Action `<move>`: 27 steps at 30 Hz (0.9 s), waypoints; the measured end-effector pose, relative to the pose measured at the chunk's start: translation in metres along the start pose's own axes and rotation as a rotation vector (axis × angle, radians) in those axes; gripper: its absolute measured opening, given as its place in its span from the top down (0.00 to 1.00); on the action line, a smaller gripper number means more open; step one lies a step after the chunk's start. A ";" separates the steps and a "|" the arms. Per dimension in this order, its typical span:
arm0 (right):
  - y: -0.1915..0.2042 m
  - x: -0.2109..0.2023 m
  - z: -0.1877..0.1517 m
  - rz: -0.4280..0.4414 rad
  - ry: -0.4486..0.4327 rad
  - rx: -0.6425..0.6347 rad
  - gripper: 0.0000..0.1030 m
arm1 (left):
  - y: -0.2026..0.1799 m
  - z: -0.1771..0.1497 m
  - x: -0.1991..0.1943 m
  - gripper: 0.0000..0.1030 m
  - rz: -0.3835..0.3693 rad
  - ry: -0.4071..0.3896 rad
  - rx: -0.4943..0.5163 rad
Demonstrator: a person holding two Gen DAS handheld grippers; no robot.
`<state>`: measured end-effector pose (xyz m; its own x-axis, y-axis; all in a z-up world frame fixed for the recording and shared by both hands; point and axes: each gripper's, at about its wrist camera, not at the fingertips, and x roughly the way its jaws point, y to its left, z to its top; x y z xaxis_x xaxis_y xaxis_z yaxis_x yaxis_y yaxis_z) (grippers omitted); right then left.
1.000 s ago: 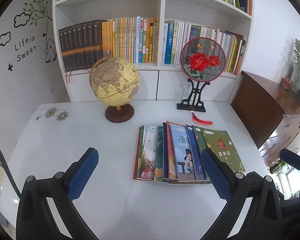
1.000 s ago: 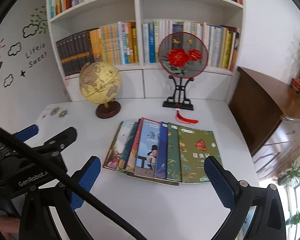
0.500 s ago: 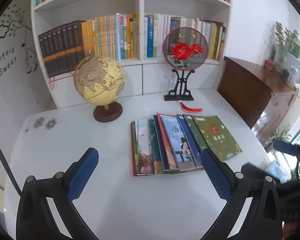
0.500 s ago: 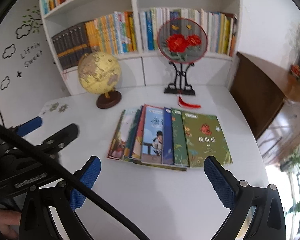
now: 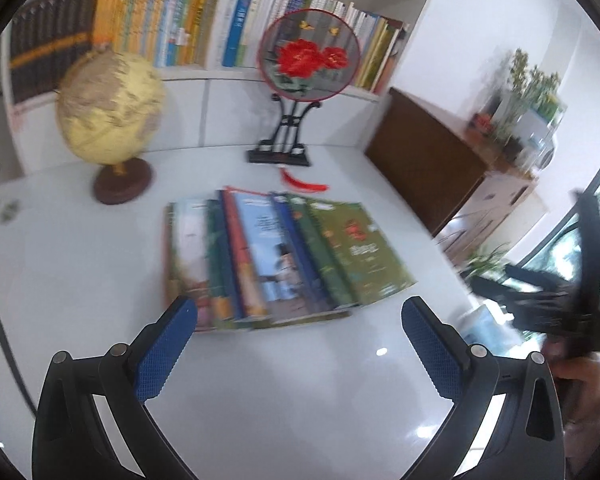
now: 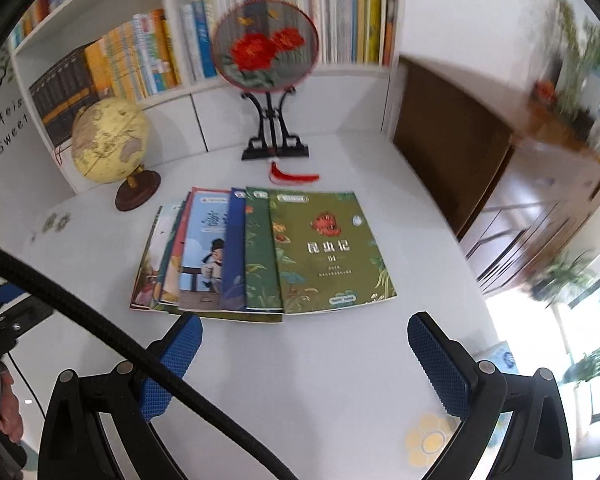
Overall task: Organize books
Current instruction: 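Move both grippers down toward the red-butterfly green book's bottom edge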
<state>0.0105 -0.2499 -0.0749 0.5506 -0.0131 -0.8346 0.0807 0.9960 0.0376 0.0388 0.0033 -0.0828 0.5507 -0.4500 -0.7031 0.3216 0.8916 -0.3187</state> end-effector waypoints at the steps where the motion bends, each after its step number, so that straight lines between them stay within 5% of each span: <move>1: -0.012 0.011 0.003 0.002 0.008 -0.002 0.00 | -0.006 0.003 0.013 0.01 -0.015 0.009 -0.017; 6: -0.065 0.062 0.017 -0.005 0.069 -0.024 0.00 | -0.037 0.015 0.067 0.01 -0.030 0.065 -0.050; 11: -0.125 0.122 0.039 0.133 0.153 0.088 0.00 | -0.074 0.021 0.130 0.01 -0.101 0.117 -0.029; 19: -0.154 0.210 0.055 0.340 0.290 0.113 0.08 | -0.094 0.024 0.204 0.01 -0.101 0.213 -0.081; 27: -0.177 0.254 0.047 0.445 0.395 0.188 0.13 | -0.094 0.020 0.242 0.01 -0.056 0.296 -0.118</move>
<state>0.1753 -0.4337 -0.2674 0.2192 0.4694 -0.8554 0.0791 0.8653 0.4950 0.1576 -0.1907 -0.2101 0.2806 -0.4800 -0.8312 0.2438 0.8732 -0.4219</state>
